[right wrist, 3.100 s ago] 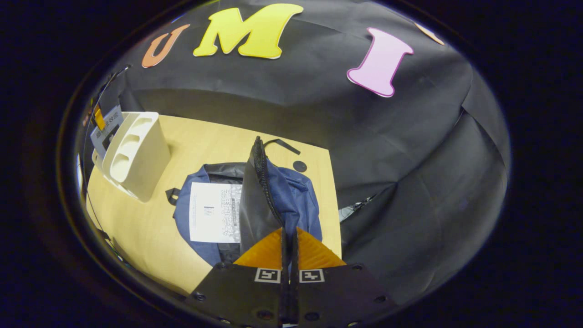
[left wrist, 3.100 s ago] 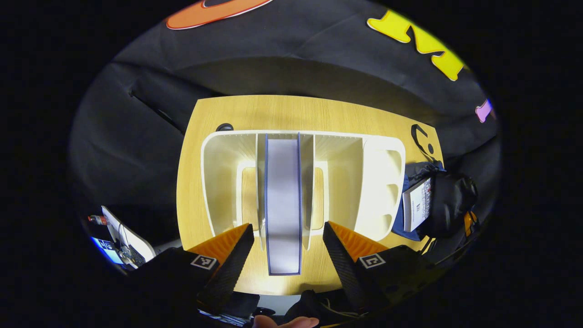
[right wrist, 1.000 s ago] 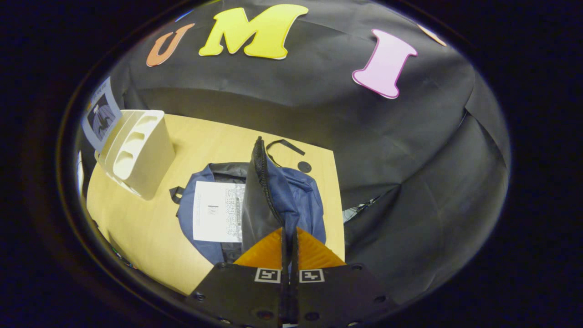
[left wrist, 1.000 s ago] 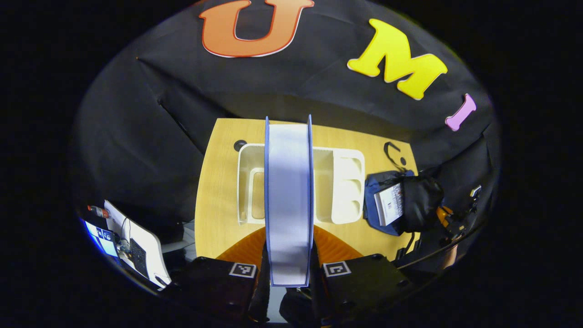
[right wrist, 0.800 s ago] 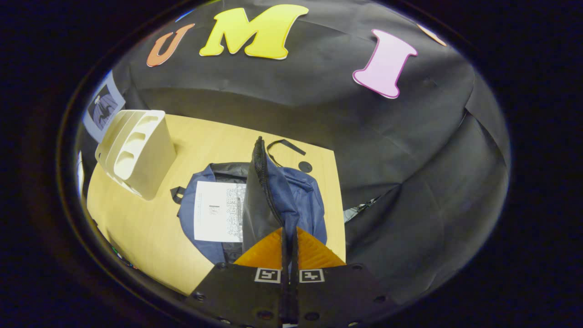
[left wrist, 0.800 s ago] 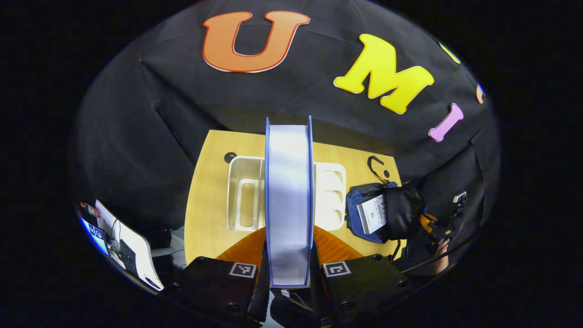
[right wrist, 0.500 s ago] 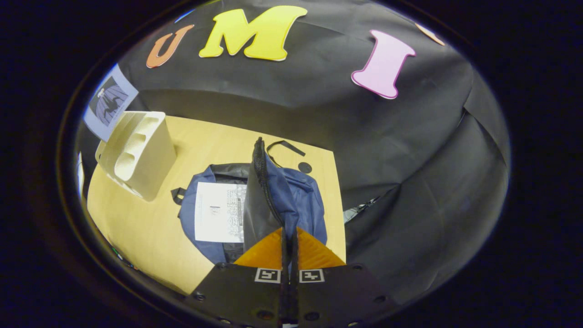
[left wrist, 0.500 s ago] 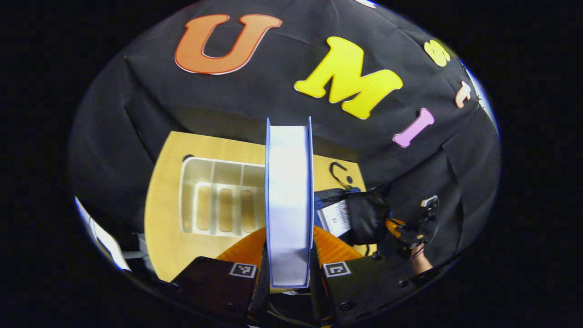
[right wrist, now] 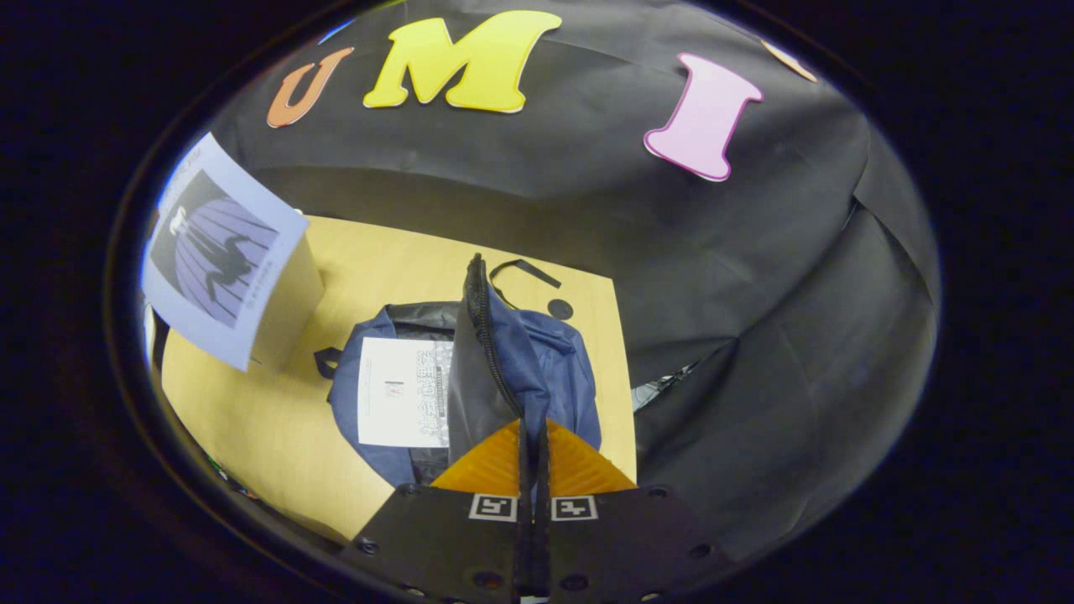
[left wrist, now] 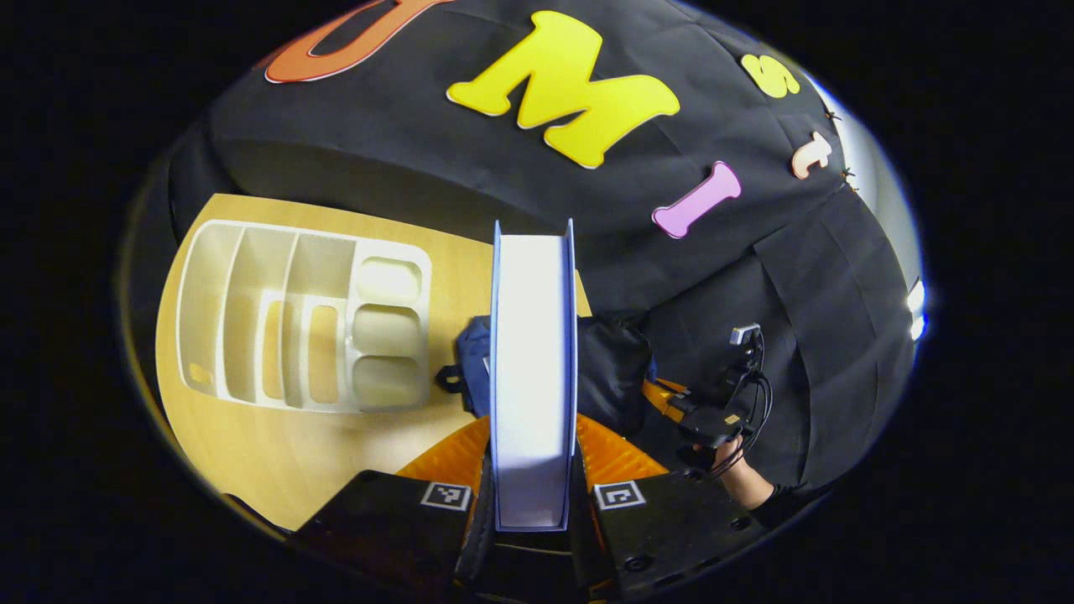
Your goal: Open the schoolbag, grab two books from the bookshelf and put them into the schoolbag.
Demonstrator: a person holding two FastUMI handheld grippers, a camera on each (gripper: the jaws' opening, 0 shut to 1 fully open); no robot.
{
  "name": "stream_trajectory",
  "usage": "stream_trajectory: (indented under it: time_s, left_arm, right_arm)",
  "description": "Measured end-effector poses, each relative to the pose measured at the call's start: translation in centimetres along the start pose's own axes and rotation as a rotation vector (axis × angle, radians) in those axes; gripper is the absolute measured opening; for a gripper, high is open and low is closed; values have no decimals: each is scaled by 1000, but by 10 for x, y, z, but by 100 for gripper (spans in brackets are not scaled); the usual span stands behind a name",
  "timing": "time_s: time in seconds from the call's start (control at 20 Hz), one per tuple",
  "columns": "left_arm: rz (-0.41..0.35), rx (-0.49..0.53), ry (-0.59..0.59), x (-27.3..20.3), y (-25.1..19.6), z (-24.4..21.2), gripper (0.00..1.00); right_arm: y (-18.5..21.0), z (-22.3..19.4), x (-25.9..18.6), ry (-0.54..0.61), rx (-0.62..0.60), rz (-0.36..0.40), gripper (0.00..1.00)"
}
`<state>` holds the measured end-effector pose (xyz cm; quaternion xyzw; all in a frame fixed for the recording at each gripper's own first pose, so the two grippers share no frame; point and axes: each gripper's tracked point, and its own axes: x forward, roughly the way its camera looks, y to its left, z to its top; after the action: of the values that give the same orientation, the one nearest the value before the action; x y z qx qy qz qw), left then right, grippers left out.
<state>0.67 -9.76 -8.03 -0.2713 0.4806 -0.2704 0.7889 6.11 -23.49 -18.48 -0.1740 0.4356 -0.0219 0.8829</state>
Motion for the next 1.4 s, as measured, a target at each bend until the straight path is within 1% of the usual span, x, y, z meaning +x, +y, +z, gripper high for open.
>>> stream_trajectory:
  time_s: [0.05,0.1,0.3,0.35,0.45,0.55,0.65,0.75,0.85,0.95,1.2,1.3,1.4]
  left_arm:
    - [-7,-6,5,15,-3,-7,39]
    - [-11,-22,11,29,-5,-13,43]
    - [-34,-110,28,89,-8,-37,43]
    - [-33,-123,29,104,-8,-41,39]
    - [-24,-145,27,130,-6,-47,39]
    - [-31,-173,24,150,-7,-50,39]
    - [-30,-177,21,168,-7,-54,40]
    - [-52,-188,1,182,-11,-52,39]
    - [-78,-218,-18,195,-15,-51,39]
    - [-91,-242,-29,212,-14,-53,39]
    - [-152,-339,-41,234,-17,-55,40]
    - [-192,-391,-47,247,-19,-58,39]
    - [-240,-439,-27,264,-26,-66,39]
  right_arm:
    - [0,-1,0,0,2,1,0]
    - [-1,0,-1,-1,5,2,0]
    - [-2,0,-4,4,14,9,0]
    - [-2,2,-6,1,9,8,0]
    - [-4,2,-9,-1,-6,7,0]
    - [-7,3,-10,2,-13,7,0]
    - [-10,5,-14,-4,-5,9,0]
    - [-15,11,-19,-17,-3,6,0]
    - [-23,20,-24,-37,-14,-15,0]
    - [-36,27,-26,-58,-49,-60,0]
    - [-15,0,-13,18,-8,26,0]
    - [-11,-3,-13,29,-7,39,0]
    - [-9,-2,-10,28,-10,38,0]
